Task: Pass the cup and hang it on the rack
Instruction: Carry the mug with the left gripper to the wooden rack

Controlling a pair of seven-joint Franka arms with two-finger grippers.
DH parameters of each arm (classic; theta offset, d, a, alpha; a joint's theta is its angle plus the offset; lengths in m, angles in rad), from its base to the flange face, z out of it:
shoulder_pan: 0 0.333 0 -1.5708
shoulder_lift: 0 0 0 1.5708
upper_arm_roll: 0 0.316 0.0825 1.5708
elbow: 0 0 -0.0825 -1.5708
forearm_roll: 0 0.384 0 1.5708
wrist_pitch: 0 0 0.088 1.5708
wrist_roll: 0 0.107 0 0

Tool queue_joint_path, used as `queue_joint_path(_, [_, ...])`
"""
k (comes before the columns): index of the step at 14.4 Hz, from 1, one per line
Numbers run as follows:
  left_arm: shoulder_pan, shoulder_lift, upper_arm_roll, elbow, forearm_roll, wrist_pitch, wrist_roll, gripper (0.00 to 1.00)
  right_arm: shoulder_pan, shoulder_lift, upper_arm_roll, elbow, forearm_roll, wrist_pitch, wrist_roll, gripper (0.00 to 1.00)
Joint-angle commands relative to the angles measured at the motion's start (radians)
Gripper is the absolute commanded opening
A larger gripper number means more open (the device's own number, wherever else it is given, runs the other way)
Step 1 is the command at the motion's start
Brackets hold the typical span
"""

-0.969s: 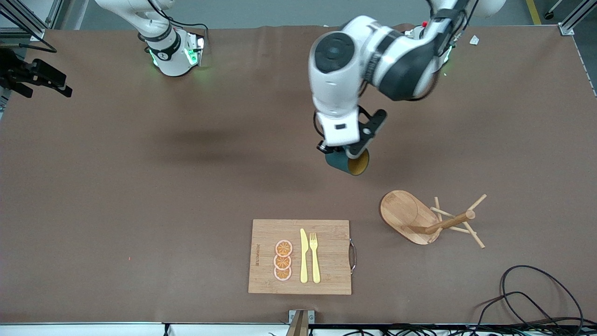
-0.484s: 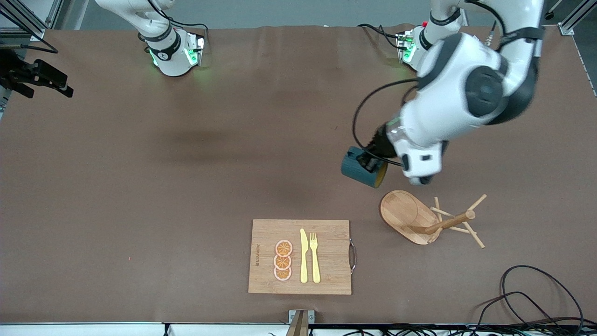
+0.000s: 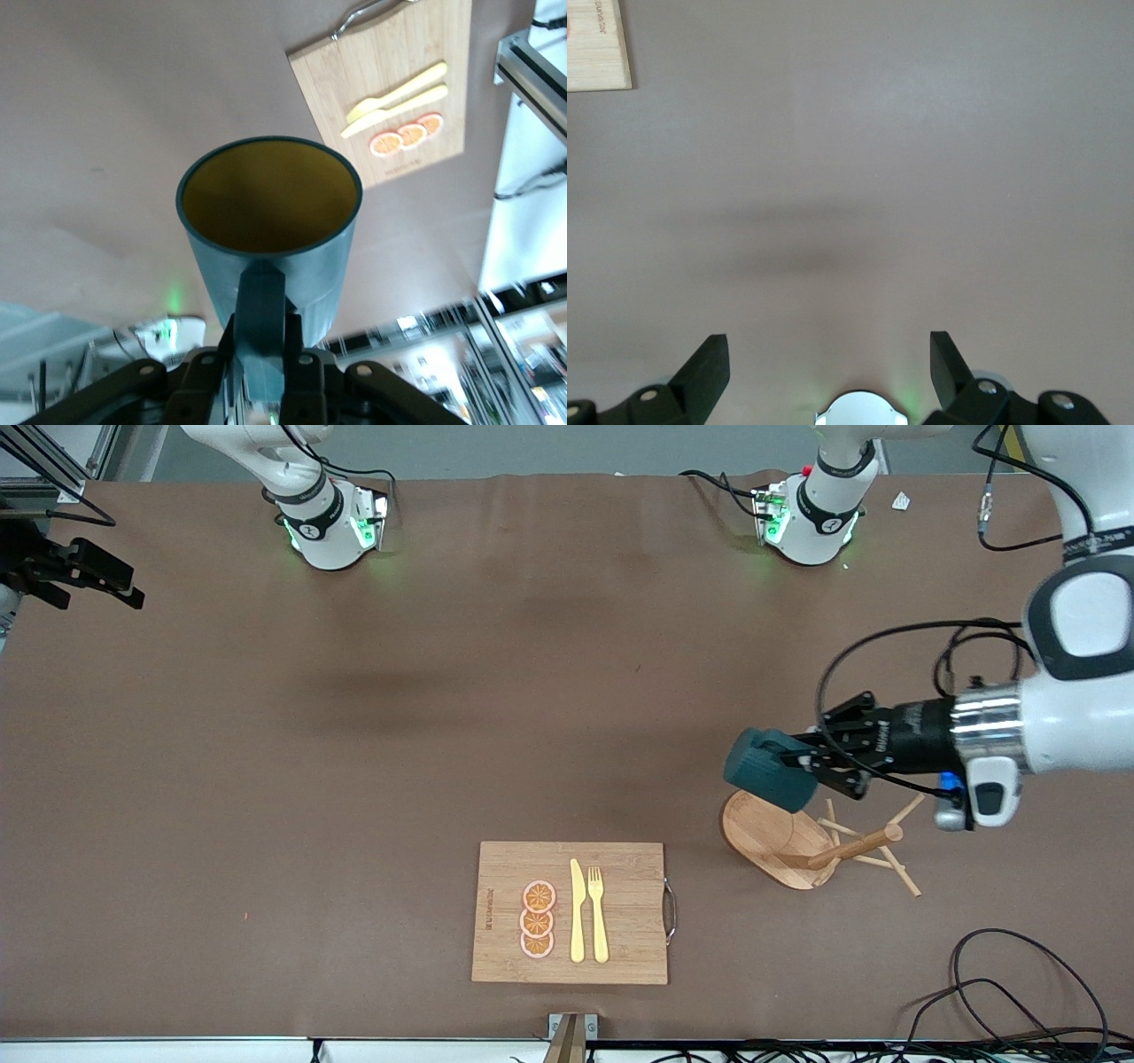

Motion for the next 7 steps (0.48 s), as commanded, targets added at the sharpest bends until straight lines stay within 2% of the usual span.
queue_joint_path(1, [0.040, 0.026, -0.010, -0.001, -0.109, -0.042, 0.051, 0.01, 0.002, -0.026, 0.004, -0.021, -0.009, -0.015, 0.024, 1.00])
queue_joint_path(3, [0.051, 0.038, -0.010, -0.007, -0.145, -0.050, 0.085, 0.01, 0.002, -0.026, 0.004, -0.021, -0.009, -0.017, 0.029, 1.00])
queue_joint_path(7, [0.095, 0.125, -0.008, -0.005, -0.235, -0.085, 0.169, 0.02, 0.003, -0.026, 0.004, -0.016, -0.007, -0.031, 0.044, 1.00])
